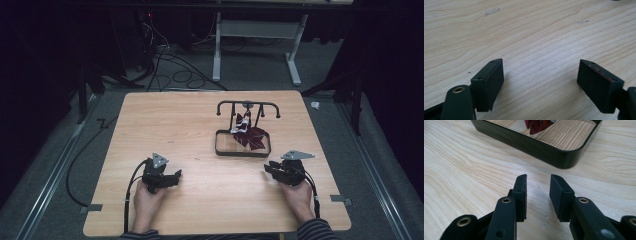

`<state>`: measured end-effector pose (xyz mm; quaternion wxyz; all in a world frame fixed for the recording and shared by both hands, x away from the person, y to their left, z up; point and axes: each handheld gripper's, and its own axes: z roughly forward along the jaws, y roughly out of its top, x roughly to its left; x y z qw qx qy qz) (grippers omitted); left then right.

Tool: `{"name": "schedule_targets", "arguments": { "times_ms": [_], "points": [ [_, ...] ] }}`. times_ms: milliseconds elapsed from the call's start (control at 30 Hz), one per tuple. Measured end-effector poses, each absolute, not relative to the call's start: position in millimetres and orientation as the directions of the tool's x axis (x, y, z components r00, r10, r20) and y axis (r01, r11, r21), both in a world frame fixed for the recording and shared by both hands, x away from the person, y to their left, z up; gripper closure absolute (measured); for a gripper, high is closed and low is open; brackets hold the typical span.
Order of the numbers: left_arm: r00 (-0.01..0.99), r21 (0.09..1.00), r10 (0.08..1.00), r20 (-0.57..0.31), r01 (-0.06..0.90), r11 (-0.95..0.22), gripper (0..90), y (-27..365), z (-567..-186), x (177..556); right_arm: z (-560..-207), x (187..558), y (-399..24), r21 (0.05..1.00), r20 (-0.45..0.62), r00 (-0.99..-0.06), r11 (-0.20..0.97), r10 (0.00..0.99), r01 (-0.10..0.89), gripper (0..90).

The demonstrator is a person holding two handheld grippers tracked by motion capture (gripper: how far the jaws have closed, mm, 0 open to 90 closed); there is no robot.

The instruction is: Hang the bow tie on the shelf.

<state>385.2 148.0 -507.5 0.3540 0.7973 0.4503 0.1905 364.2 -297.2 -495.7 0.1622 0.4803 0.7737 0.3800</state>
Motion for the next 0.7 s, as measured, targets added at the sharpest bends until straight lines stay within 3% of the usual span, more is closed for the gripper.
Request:
{"name": "schedule_targets", "arguments": {
  "times_ms": [700],
  "points": [
    [0.522,0.736,0.853,-0.016,0.583,-0.343,21.9,148,-508,385,-502,364,-288,0.734,-0.011,-0.474,0.330,0.880,0.594,52.5]
  ]
}}
